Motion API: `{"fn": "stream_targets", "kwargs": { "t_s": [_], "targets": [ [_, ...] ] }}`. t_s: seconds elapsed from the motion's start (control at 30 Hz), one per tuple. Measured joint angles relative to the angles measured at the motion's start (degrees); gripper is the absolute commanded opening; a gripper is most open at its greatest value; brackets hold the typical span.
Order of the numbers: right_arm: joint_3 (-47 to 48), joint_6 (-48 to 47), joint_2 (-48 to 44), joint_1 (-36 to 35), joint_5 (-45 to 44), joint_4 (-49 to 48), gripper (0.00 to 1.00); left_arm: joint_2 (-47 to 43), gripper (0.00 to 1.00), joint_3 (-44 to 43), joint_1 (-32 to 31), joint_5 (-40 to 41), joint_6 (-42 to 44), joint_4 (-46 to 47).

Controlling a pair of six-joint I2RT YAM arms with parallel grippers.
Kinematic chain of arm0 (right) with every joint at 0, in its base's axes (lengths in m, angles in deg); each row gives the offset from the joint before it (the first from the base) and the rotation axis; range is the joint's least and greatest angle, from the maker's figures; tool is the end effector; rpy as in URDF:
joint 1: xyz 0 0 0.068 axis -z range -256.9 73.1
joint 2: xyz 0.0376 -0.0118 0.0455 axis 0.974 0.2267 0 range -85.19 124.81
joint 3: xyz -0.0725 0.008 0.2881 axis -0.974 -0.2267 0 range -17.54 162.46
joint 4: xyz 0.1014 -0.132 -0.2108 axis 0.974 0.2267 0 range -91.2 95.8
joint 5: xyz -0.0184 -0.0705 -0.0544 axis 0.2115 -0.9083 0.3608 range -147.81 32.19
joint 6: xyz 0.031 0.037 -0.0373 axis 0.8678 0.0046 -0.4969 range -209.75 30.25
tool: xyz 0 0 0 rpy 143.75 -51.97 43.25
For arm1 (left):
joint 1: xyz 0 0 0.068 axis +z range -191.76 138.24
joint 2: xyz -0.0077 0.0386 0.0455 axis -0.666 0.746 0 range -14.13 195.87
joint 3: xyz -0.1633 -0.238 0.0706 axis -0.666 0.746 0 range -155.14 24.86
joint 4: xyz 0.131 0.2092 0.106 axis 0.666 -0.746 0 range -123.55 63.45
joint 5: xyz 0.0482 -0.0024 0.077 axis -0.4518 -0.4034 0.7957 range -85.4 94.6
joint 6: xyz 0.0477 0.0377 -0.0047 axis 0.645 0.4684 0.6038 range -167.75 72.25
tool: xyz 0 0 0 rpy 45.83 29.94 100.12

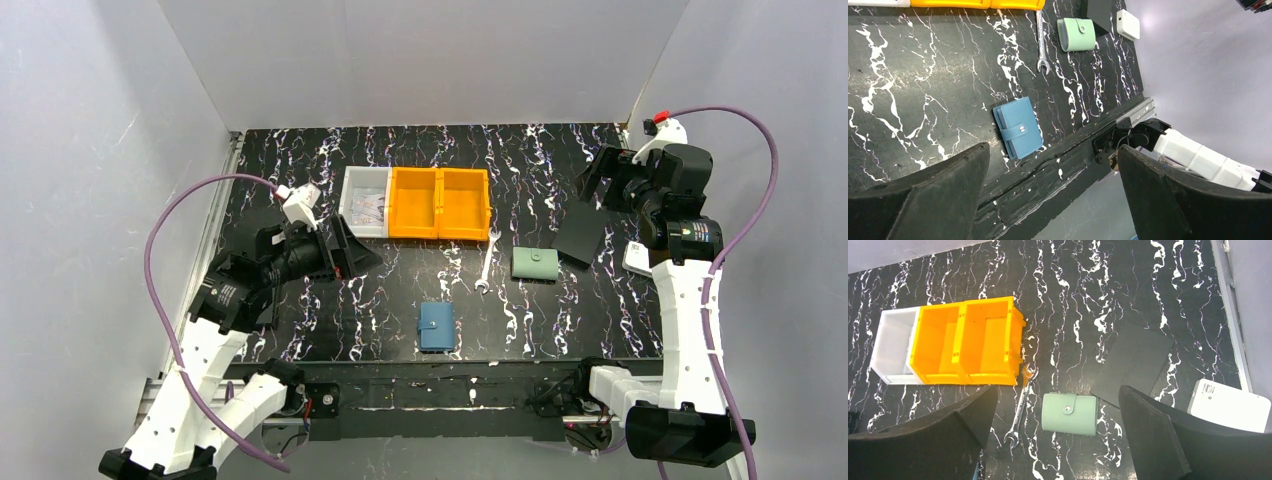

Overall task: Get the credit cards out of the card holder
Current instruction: Open the card holder at the center of the board.

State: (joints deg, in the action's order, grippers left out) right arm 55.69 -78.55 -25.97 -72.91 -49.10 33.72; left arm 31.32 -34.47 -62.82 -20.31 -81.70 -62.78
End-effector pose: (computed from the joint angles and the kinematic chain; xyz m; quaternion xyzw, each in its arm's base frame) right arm 0.2138 -0.0079 0.4388 0.0658 0.8198 0.0980 0.5604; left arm 0.1375 -0.0735 0.3945 0.0282 0.8195 -0.4100 0.3994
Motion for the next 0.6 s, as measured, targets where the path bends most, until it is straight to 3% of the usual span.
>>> {"fn": "stream_targets", "kwargs": {
  "t_s": [0.3,0.6],
  "targets": [
    [-0.28,0.24,0.02,0.07,0.59,-0.24,1.0,-1.42,0.99,2.84,-2.38,0.11,-1.22,1.53],
    [-3.41,-1.57,-0.31,0.11,3.93,-1.97,1.0,-1.2,0.99,6.34,-10.58,4.68,-2.78,2.36]
  ]
}}
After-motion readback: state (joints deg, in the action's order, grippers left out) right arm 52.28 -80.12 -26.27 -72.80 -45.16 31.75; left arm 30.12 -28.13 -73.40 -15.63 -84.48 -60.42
